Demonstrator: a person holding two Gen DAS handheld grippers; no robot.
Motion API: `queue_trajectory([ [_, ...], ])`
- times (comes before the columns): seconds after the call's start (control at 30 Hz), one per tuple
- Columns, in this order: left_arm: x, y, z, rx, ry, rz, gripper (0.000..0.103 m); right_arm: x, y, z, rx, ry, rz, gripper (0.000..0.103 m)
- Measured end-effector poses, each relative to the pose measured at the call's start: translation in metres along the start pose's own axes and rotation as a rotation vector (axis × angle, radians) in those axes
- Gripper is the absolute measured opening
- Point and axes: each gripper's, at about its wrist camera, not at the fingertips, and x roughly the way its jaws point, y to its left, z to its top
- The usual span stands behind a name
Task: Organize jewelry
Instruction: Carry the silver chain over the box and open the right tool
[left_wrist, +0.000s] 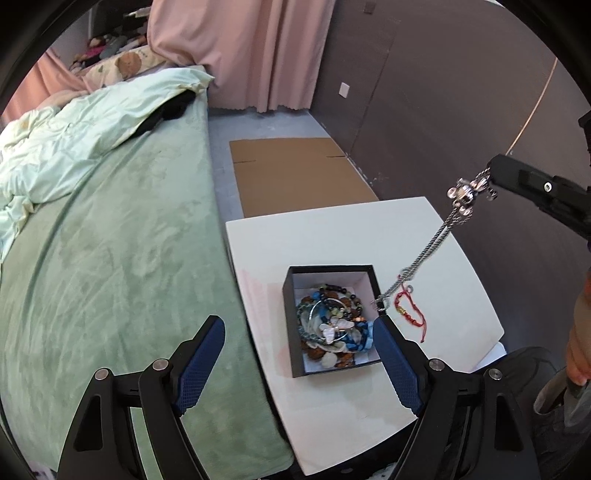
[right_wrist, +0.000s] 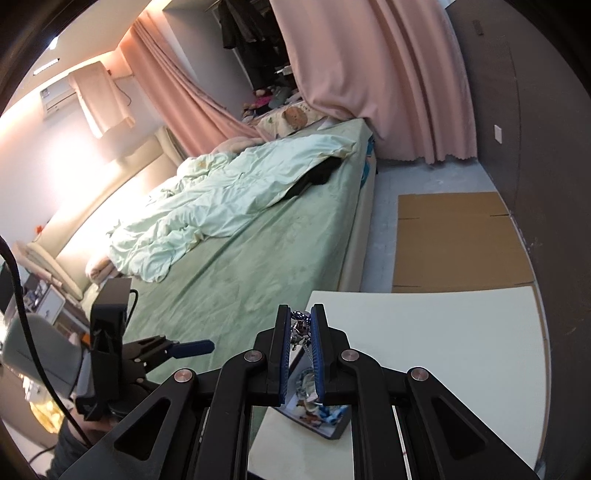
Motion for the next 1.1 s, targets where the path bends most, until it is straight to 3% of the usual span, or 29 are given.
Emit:
queue_trajectory([
  [0.43, 0.008, 0.014, -0.002, -0.034, 0.006, 0.029, 0.083, 0.044, -0.015, -0.012, 0.016, 0.08, -0.008, 0.012],
  [0.53, 0.011, 0.014, -0.001, -0.036, 0.005, 0.03, 0.083, 0.057, -0.024, -0.018, 0.046, 0.137, -0.02, 0.013],
  [0.6, 0.01, 0.015, -0.002, -0.039, -0.009, 0.036, 0.083, 0.059, -0.033, -0.021, 0.08, 0.172, 0.011, 0.024],
  [0.67, 0.01, 0.015, -0.001, -0.046, -0.021, 0.033, 0.083, 0.05, -0.039, -0.022, 0.099, 0.149, 0.018, 0.051],
  [0.7, 0.01, 0.014, -0.001, -0.048, -0.026, 0.031, 0.083, 0.043, -0.042, -0.022, 0.099, 0.131, 0.01, 0.054],
  [0.87, 0.009, 0.002, 0.002, -0.026, -0.047, 0.022, 0.083, 0.016, -0.064, -0.028, 0.165, 0.078, 0.002, 0.055],
  [1.1, 0.009, -0.029, 0.005, 0.036, -0.092, 0.01, 0.083, -0.018, -0.09, -0.048, 0.212, -0.026, -0.091, 0.055],
])
